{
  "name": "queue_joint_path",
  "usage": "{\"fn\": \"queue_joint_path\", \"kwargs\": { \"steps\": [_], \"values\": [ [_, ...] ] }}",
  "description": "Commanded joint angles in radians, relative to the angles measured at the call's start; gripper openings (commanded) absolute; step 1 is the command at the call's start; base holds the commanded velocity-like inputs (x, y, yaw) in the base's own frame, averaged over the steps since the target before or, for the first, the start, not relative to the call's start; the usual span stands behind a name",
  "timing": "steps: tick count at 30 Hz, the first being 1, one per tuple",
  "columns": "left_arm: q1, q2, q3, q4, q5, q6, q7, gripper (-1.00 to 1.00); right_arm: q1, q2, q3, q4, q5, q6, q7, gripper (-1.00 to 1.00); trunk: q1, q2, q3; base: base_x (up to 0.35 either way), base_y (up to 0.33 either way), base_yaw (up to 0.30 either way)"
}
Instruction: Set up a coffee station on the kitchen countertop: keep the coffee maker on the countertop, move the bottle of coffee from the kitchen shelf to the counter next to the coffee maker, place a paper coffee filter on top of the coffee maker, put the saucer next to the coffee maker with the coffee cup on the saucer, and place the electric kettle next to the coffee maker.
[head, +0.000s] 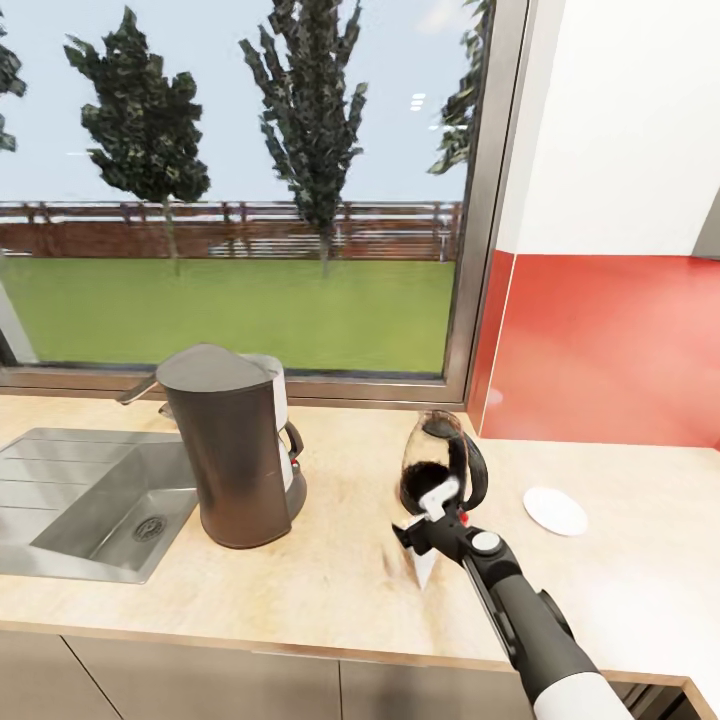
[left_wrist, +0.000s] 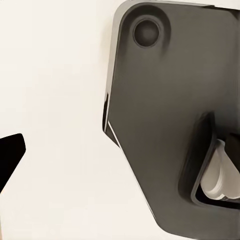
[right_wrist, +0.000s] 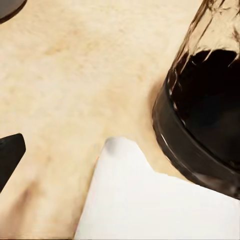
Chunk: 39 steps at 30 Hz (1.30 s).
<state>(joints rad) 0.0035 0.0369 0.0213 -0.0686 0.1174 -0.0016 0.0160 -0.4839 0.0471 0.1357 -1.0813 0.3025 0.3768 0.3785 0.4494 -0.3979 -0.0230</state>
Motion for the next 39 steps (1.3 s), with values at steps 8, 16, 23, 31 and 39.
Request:
{"fn": "queue_joint_path", "kwargs": {
  "steps": [8, 16, 23, 31, 39],
  "values": [
    [0.0, 0.0, 0.002, -0.002, 0.008, 0.0, 0.001, 1.0, -0.001, 0.0, -0.001, 0.029, 0.01, 0.004, 0.007, 1.0, 0.001, -0.002, -0.002, 0.0, 0.0, 0.0],
    [0.001, 0.001, 0.002, -0.003, 0.008, -0.001, 0.001, 1.0, -0.001, 0.001, 0.001, 0.034, 0.01, 0.005, 0.007, 1.0, 0.001, -0.002, -0.002, 0.0, 0.0, 0.0],
    [0.0, 0.001, 0.002, -0.003, 0.008, -0.001, 0.001, 1.0, -0.001, 0.001, 0.001, 0.034, 0.01, 0.018, 0.007, 1.0, 0.001, -0.002, -0.002, 0.0, 0.0, 0.0],
    [0.0, -0.003, 0.002, -0.003, 0.008, 0.0, 0.001, 1.0, -0.001, 0.0, -0.001, 0.033, 0.011, 0.033, 0.006, 1.0, 0.001, -0.002, -0.002, -0.015, -0.013, 0.0],
    [0.0, -0.002, 0.002, -0.003, 0.008, 0.0, 0.001, 1.0, -0.001, 0.0, -0.001, 0.033, 0.011, 0.033, 0.006, 1.0, 0.001, -0.002, -0.002, -0.072, -0.041, 0.0]
  ]
}}
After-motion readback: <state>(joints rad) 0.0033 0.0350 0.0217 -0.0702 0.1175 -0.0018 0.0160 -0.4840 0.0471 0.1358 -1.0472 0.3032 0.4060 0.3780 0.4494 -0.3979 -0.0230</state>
